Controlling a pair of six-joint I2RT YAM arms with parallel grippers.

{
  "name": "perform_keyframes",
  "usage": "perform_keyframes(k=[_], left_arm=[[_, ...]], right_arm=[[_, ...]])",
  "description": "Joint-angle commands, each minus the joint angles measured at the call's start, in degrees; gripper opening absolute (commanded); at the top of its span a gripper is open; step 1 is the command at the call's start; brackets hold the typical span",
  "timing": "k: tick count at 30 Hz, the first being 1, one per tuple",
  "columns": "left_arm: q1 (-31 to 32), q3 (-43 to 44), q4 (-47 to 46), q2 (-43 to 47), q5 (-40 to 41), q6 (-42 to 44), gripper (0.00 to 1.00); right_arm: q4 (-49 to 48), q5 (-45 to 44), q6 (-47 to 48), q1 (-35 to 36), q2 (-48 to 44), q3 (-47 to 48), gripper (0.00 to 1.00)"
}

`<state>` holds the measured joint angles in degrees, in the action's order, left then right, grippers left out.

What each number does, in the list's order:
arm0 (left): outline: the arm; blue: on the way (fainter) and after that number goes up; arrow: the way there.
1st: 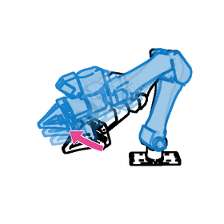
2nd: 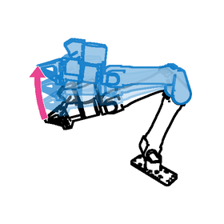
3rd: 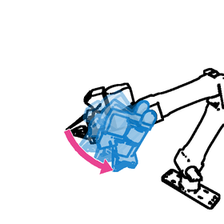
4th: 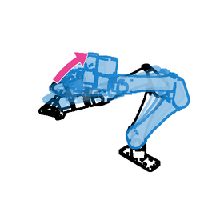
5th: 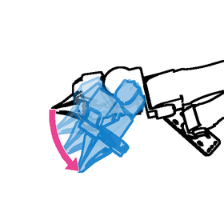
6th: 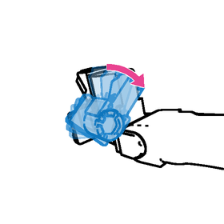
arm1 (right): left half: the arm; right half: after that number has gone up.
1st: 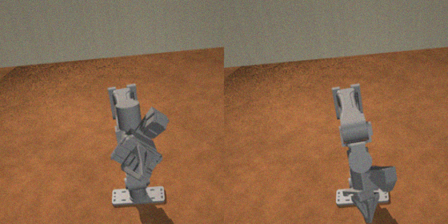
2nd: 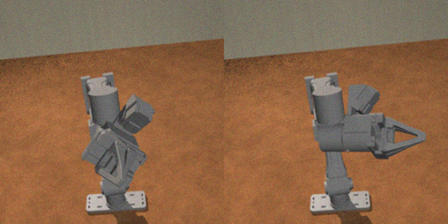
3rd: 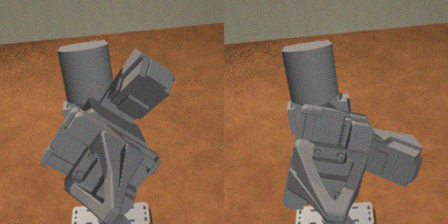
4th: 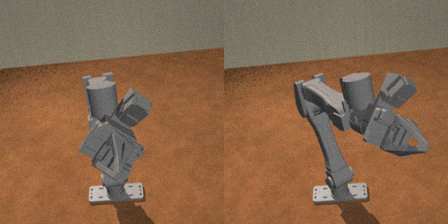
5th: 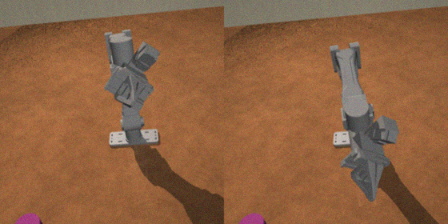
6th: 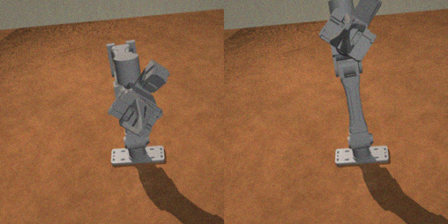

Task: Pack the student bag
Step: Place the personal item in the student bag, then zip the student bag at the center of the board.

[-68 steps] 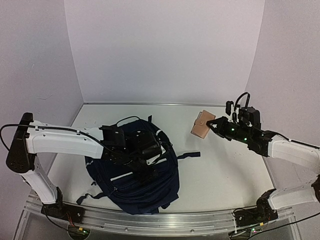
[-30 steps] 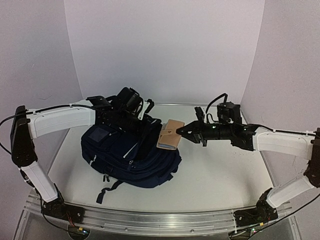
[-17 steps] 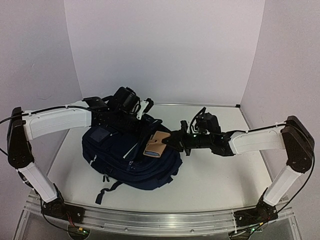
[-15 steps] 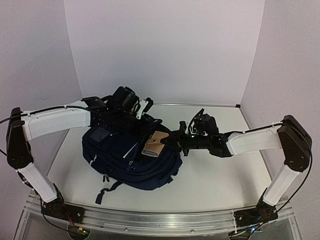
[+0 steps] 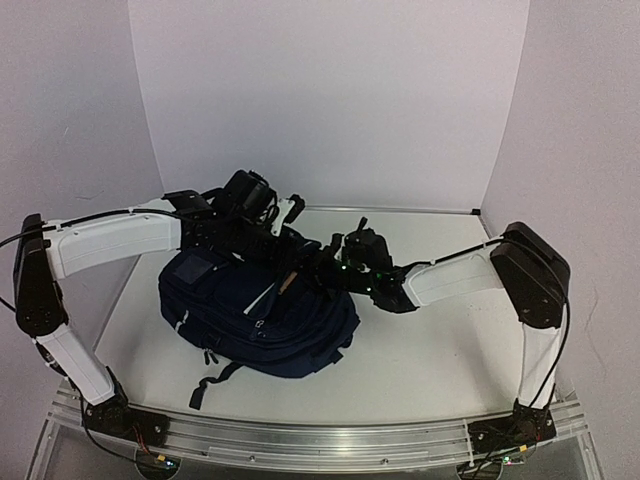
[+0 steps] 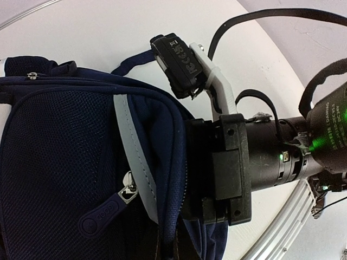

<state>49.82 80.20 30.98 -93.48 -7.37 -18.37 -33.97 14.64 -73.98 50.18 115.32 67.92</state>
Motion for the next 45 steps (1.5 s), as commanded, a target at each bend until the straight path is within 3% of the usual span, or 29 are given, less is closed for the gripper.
perform_keyframes(k=[1, 7, 15, 19, 24, 27, 29, 35, 39, 41, 45], left_arm=[[1.4, 4.5, -9.0, 0.3, -4.7, -3.2, 0.00], [-1.6, 2.0, -11.7, 0.4, -4.9, -8.1, 0.00], [-3.8, 5.8, -16.0, -5.0, -7.0, -9.7, 0.00], [-3.8, 10.7, -15.7, -9.9, -9.2, -9.0, 0.03], [-3.9, 7.8, -16.8, -6.6, -7.7, -8.9, 0.50], [-4.7, 5.0, -14.3, -2.5, -6.2, -9.9, 0.66], [-5.4, 2.3, -12.3, 0.4, -4.6, -11.7, 0.72], [-9.1, -11.4, -10.0, 11.3, -2.4, -21.8, 0.79], [-10.6, -18.8, -9.6, 15.6, -2.7, -26.9, 0.78], [-10.7, -21.1, -8.4, 17.0, -2.0, -28.2, 0.76], [-10.8, -24.9, -8.3, 20.4, -0.3, -30.0, 0.62]], right_arm=[[-3.1, -5.8, 3.9, 1.7, -0.7, 1.7, 0.36], [2.8, -11.4, 9.0, 1.7, -9.9, -3.6, 0.60], [14.2, -26.5, 12.7, 1.7, -23.1, -11.4, 0.73], [15.1, -26.2, 17.7, 2.7, -27.1, -13.4, 0.67], [21.9, -25.2, 24.5, 7.7, -30.9, -11.8, 0.65], [29.0, -27.9, 26.0, 11.7, -30.7, -8.3, 0.64], [32.6, -28.7, 26.4, 13.6, -29.0, -6.1, 0.62], [40.9, -31.7, 27.0, 19.2, -20.4, 2.2, 0.53], [44.9, -32.6, 27.2, 21.2, -15.0, 7.6, 0.44], [46.8, -32.9, 27.2, 21.9, -12.9, 9.4, 0.41], [49.8, -33.9, 26.0, 22.5, -10.7, 11.5, 0.39]])
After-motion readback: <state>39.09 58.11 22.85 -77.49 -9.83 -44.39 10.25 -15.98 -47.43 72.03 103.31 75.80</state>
